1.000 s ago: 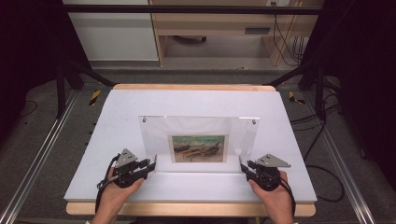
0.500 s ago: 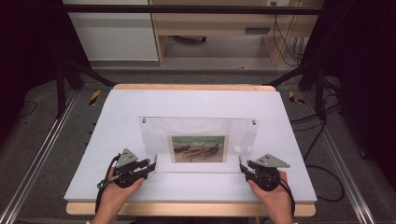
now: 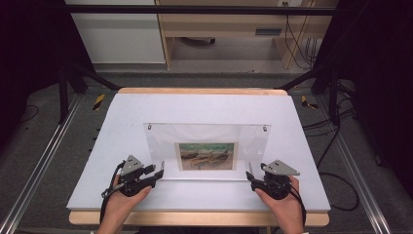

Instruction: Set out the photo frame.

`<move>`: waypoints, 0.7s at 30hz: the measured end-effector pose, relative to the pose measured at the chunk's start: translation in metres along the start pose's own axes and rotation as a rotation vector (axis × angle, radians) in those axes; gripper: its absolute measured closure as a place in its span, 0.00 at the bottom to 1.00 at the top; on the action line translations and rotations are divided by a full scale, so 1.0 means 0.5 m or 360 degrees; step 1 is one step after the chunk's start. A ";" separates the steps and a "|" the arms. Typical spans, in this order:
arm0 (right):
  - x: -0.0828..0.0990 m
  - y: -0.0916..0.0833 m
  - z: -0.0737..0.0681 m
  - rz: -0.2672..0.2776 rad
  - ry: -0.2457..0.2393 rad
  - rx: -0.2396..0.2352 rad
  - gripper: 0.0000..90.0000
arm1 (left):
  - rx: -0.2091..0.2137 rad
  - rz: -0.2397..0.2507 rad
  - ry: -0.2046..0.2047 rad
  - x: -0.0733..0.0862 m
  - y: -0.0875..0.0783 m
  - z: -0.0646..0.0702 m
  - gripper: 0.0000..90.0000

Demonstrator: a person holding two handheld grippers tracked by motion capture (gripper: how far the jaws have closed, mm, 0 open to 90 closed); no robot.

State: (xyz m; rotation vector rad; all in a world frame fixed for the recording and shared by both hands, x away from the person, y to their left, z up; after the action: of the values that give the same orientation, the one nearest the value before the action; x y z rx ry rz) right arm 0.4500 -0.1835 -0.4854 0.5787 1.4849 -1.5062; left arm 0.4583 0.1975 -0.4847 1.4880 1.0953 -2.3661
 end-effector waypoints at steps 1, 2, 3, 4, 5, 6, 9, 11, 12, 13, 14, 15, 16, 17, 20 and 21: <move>-0.002 0.001 0.001 0.0009 -0.0018 0.0015 0.35 | 0.0002 0.0004 0.0003 -0.001 0.001 0.001 0.59; -0.004 0.000 0.000 0.0017 -0.0020 0.0020 0.33 | 0.0007 0.0005 0.0012 -0.002 0.001 0.001 0.56; -0.006 0.000 -0.001 0.0025 -0.0029 0.0030 0.30 | 0.0007 0.0011 0.0018 -0.003 0.001 0.002 0.53; -0.008 -0.001 -0.001 0.0035 -0.0042 0.0034 0.27 | 0.0002 0.0022 0.0020 -0.005 0.001 0.003 0.50; -0.010 -0.001 -0.003 0.0042 -0.0050 0.0043 0.25 | 0.0000 0.0027 0.0034 -0.007 0.000 0.003 0.48; -0.012 -0.001 -0.003 0.0052 -0.0064 0.0055 0.23 | 0.0001 0.0041 0.0042 -0.009 0.000 0.004 0.46; -0.018 -0.003 -0.006 0.0078 -0.0083 0.0064 0.18 | -0.0002 0.0059 0.0071 -0.014 -0.001 0.004 0.36; -0.021 -0.005 -0.007 0.0093 -0.0084 0.0069 0.14 | 0.0001 0.0080 0.0081 -0.017 -0.001 0.006 0.30; -0.022 -0.005 -0.007 0.0099 -0.0085 0.0074 0.13 | -0.0004 0.0106 0.0086 -0.020 -0.002 0.007 0.25; -0.024 -0.006 -0.008 0.0106 -0.0076 0.0072 0.12 | -0.0019 0.0117 0.0092 -0.022 -0.003 0.007 0.20; -0.025 -0.006 -0.007 0.0112 -0.0087 0.0080 0.11 | -0.0026 0.0124 0.0093 -0.024 -0.005 0.006 0.16; -0.026 -0.007 -0.007 0.0119 -0.0084 0.0086 0.10 | -0.0016 0.0139 0.0089 -0.026 -0.006 0.007 0.13; -0.027 -0.007 -0.006 0.0124 -0.0080 0.0093 0.09 | 0.0000 0.0154 0.0088 -0.027 -0.008 0.007 0.10; -0.028 -0.007 -0.005 0.0129 -0.0078 0.0093 0.08 | 0.0009 0.0164 0.0088 -0.027 -0.008 0.006 0.08; -0.033 -0.010 -0.004 0.0154 -0.0087 0.0109 0.06 | 0.0013 0.0161 0.0100 -0.026 -0.008 0.004 0.04; -0.034 -0.011 -0.005 0.0168 -0.0086 0.0111 0.06 | 0.0004 0.0165 0.0097 -0.026 -0.009 0.003 0.04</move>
State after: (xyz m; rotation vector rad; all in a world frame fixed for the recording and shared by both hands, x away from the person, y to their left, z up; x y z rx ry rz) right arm 0.4527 -0.1772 -0.4684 0.6429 1.3444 -1.4849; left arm 0.4617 0.1963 -0.4713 1.5868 1.0023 -2.2678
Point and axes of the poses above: each handheld gripper's, and its own axes: y roughly forward along the jaws, x roughly out of its underside, z roughly to its right, the point moved 5 cm from there along y, roughly forward along the jaws, and after that the axes turned 15 degrees about x, right-handed, at the moved point
